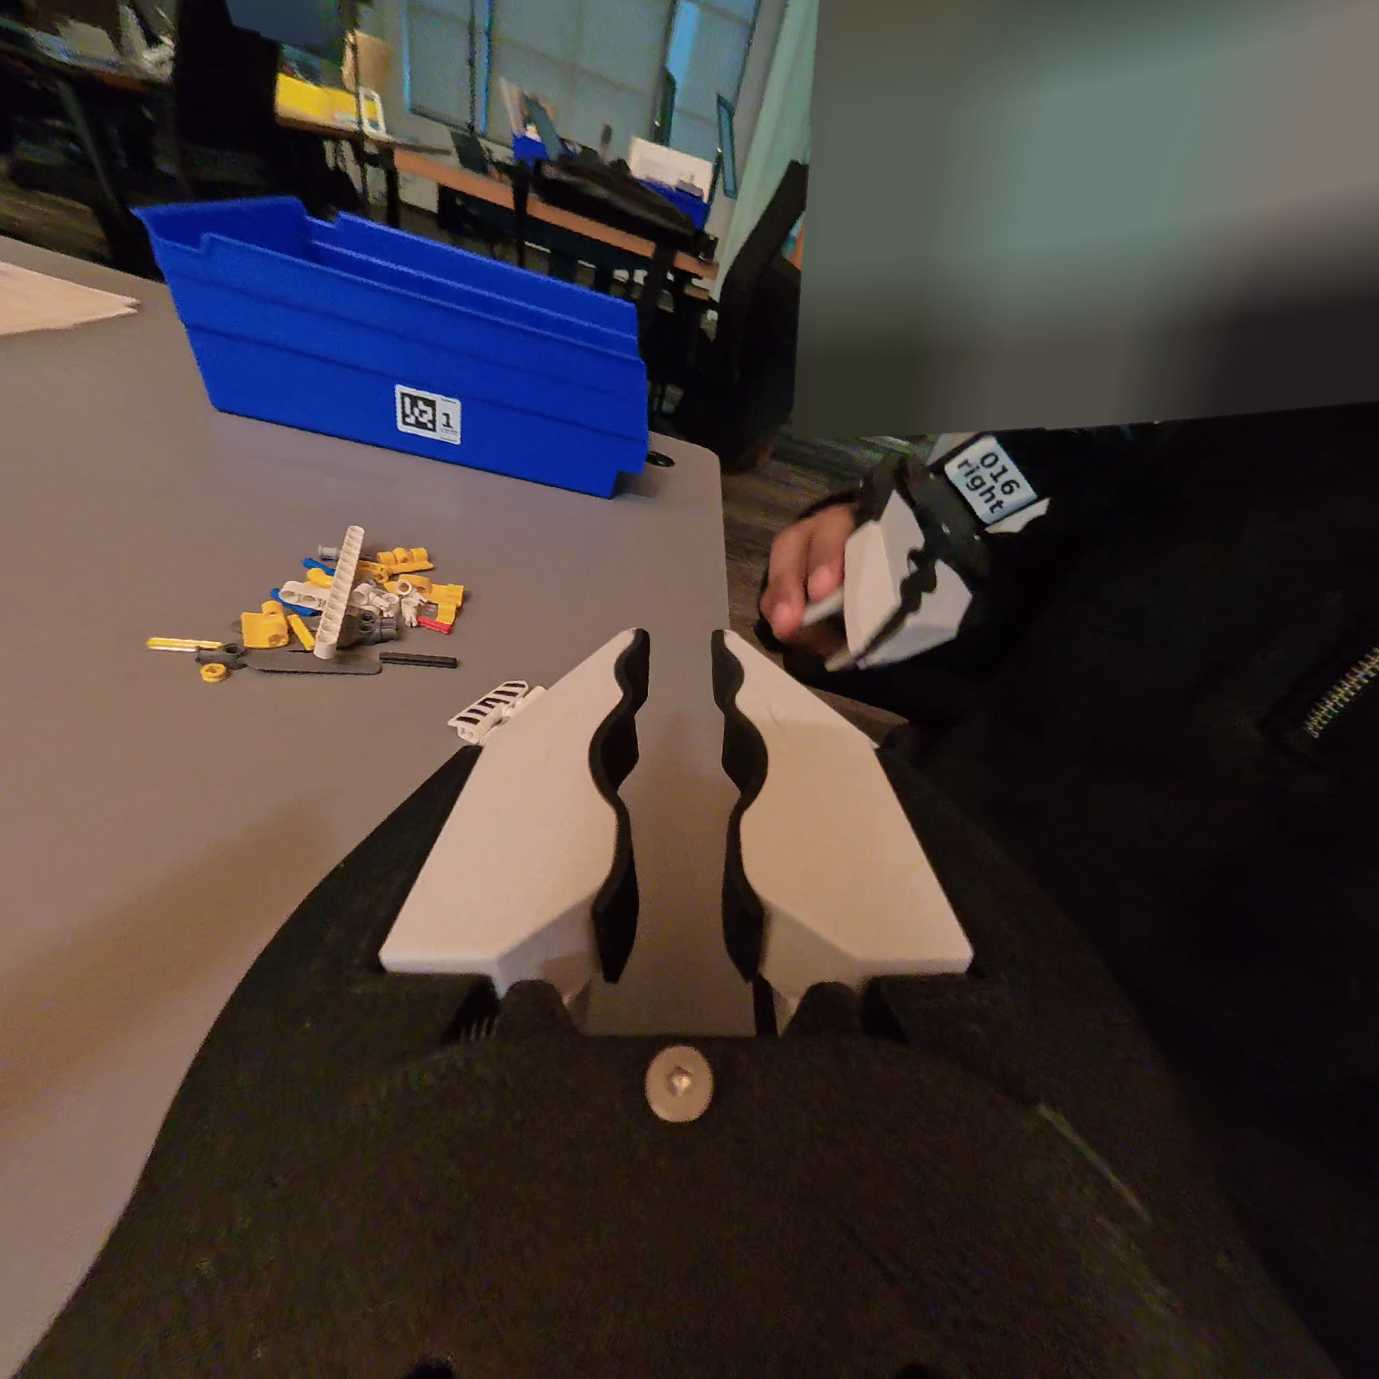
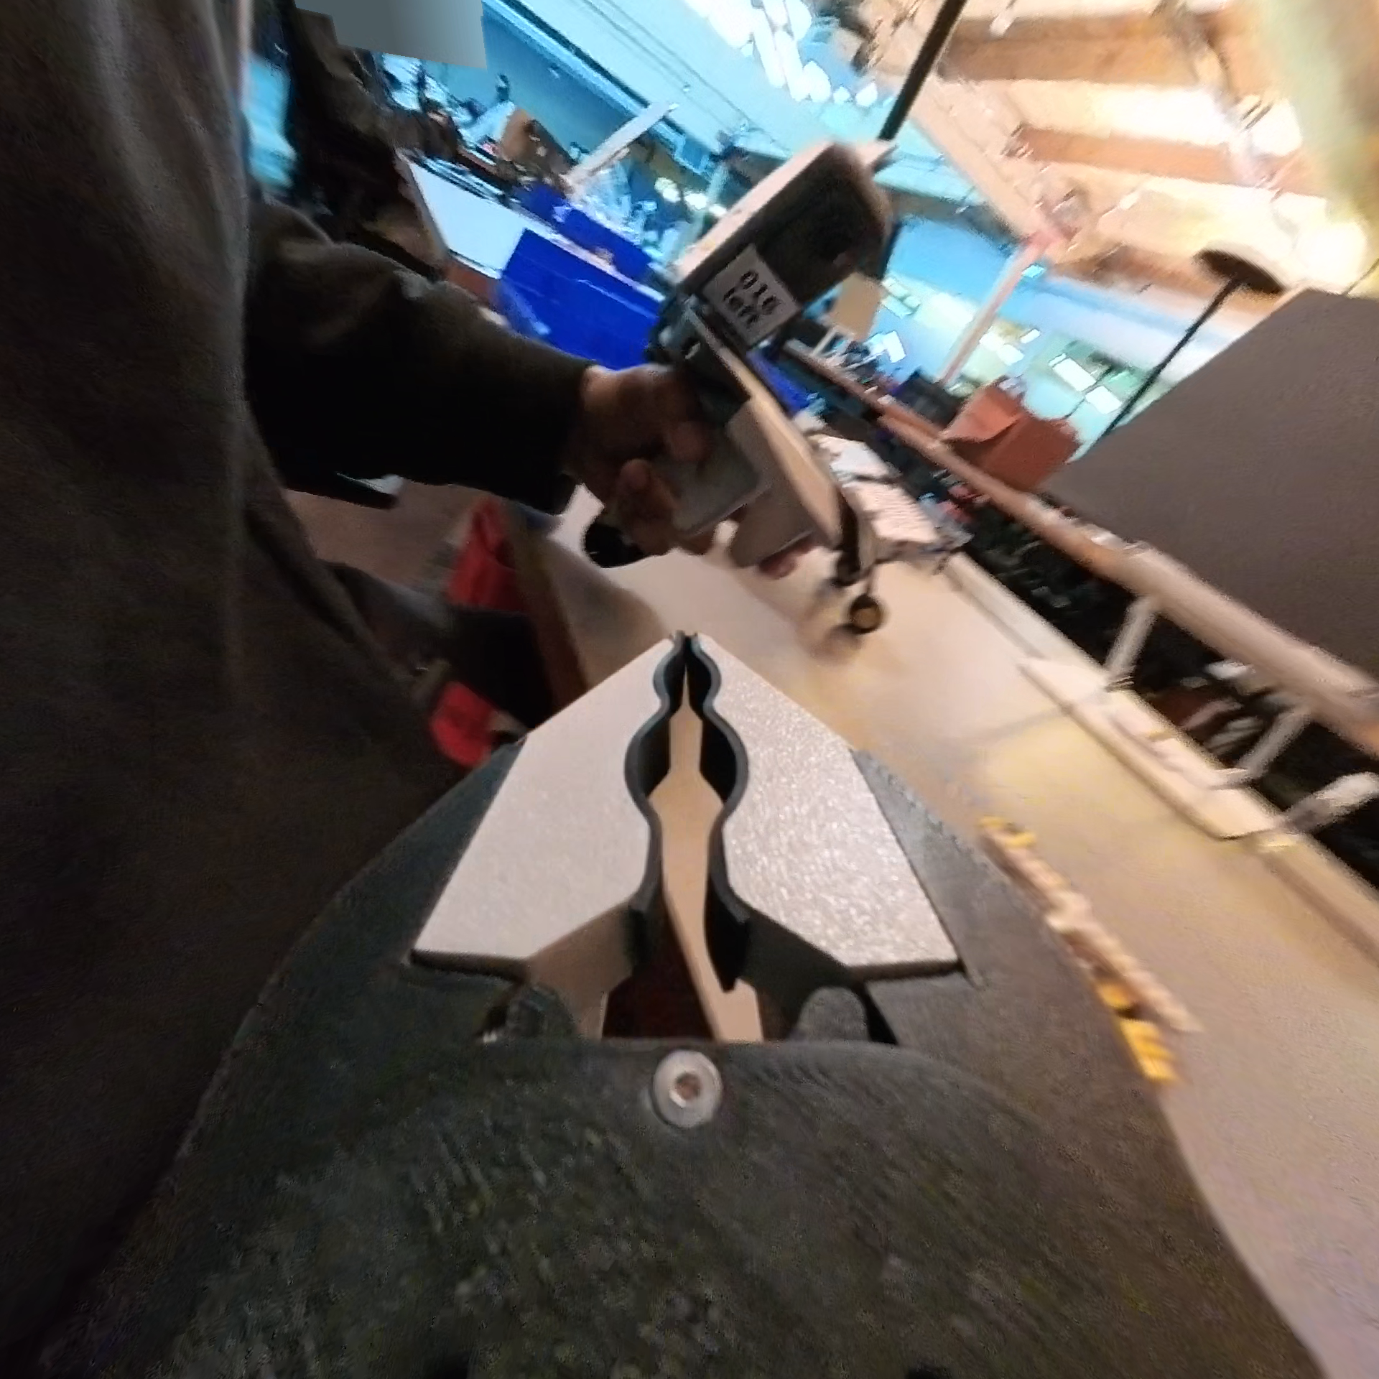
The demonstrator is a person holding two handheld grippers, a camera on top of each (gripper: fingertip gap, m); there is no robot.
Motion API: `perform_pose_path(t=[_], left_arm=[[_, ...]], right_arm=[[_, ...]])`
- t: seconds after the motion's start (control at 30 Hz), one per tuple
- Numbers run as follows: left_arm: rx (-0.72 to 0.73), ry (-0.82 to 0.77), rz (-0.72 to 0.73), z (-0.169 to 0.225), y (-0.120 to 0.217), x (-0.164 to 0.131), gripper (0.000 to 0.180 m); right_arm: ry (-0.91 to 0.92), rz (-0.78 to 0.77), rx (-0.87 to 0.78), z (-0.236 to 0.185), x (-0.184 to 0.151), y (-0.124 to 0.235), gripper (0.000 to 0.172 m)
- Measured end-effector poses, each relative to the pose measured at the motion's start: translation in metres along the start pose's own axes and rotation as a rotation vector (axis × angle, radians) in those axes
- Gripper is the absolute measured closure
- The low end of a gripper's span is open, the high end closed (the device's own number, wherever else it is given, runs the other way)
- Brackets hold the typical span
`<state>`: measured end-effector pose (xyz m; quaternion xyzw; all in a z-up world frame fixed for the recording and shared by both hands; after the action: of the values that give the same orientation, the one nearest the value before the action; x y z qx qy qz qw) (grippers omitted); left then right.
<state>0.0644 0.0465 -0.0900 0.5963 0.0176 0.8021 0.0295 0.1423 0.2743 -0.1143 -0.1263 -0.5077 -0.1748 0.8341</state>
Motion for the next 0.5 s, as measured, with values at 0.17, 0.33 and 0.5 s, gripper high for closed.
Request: perform_pose_path(t=[0.17,0.33,0.5], left_arm=[[0.078,-0.041,0.054,0.026,0.018,-0.006,0.168],[0.186,-0.046,0.137,0.056,0.042,-0.013,0.169],[0.277,-0.022,0.277,0.071,0.065,-0.028,0.169]], right_arm=[[-0.220,-0.165,0.145,-0.037,-0.018,-0.013,0.171],[-0.159,-0.195,0.124,-0.044,-0.013,-0.020,0.171],[-0.190,-0.205,0.195,-0.027,-0.014,-0.035,0.170]])
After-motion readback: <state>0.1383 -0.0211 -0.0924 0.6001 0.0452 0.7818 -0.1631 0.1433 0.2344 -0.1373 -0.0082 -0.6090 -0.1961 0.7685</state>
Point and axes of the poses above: each gripper's, where its closed fingertips meet, y back along the fingers, x out of its top, z = x × y across the jaws, the point moved 10 cm from there along y, back along the fingers, and after that the axes turned 10 degrees about -x, right-handed, at the moved point
